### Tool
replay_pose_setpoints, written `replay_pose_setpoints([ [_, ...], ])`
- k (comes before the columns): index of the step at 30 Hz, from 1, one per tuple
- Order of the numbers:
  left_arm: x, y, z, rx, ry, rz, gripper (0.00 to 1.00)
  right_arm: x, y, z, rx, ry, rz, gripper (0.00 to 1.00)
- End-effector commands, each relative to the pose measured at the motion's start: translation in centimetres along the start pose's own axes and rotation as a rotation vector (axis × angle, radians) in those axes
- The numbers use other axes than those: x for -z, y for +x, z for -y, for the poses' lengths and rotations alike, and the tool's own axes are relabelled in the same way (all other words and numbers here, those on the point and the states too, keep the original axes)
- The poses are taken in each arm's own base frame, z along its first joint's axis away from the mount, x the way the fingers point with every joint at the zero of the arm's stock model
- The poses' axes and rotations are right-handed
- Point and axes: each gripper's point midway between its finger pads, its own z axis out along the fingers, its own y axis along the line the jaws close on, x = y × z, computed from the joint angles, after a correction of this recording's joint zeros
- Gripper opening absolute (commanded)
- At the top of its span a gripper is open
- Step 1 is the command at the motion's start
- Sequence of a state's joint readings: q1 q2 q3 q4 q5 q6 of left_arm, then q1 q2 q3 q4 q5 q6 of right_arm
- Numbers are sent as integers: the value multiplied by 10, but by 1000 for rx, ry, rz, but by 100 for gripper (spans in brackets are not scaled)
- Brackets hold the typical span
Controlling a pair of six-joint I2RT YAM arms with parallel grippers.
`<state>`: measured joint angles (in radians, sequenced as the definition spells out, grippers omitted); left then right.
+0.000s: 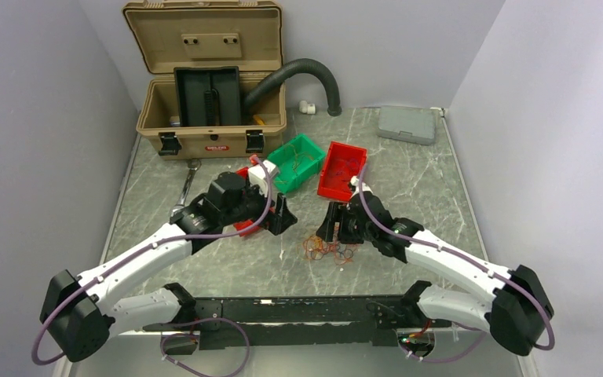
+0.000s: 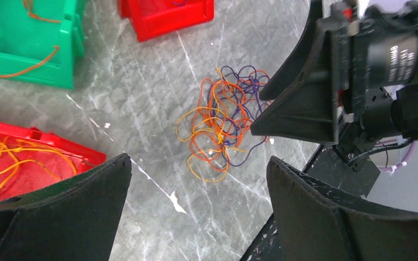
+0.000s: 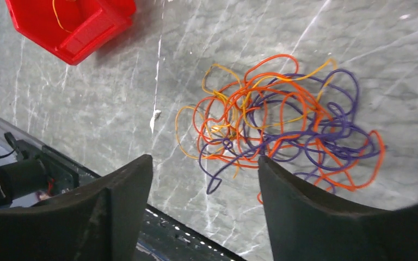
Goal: Untangle the cables
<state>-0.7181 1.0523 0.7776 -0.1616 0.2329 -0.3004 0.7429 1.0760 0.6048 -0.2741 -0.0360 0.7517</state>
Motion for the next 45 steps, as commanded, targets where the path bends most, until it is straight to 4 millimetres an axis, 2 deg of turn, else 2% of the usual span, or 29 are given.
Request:
replay_pose_setpoints([
  [1, -12, -1, 18, 8, 89, 11, 96, 25, -27, 10, 5, 87, 127, 76],
  [5, -23, 8, 22, 23, 97, -24, 95, 37, -28, 34, -22, 192, 170, 76],
  [9, -36, 19, 32, 34, 132, -70, 94, 35, -14, 50, -30, 228, 143, 76],
  [12, -48, 33, 41, 48, 165, -117, 91, 31, -2, 54, -27, 212, 116, 75],
  [15, -60, 41, 41, 79, 160, -142, 82, 26, 5, 55, -24, 184, 106, 72],
  [24, -90, 60, 46, 104, 182, -210, 79, 6, 16, 66, -21, 222, 70, 65],
  [30, -109, 71, 52, 123, 200, -256, 74, -9, 23, 72, -45, 259, 29, 54],
  [33, -111, 75, 54, 133, 204, -260, 73, -9, 27, 72, -49, 254, 17, 43],
  [37, -102, 71, 54, 114, 197, -233, 72, -3, 25, 70, -54, 240, 37, 21],
  [40, -93, 63, 53, 71, 176, -203, 72, 3, 22, 69, -49, 239, 47, 9],
  [43, -83, 51, 56, 26, 186, -165, 73, 9, 18, 69, -42, 249, 59, 0],
  [45, -76, 42, 63, 10, 213, -137, 72, 13, 14, 67, -34, 250, 68, 0],
])
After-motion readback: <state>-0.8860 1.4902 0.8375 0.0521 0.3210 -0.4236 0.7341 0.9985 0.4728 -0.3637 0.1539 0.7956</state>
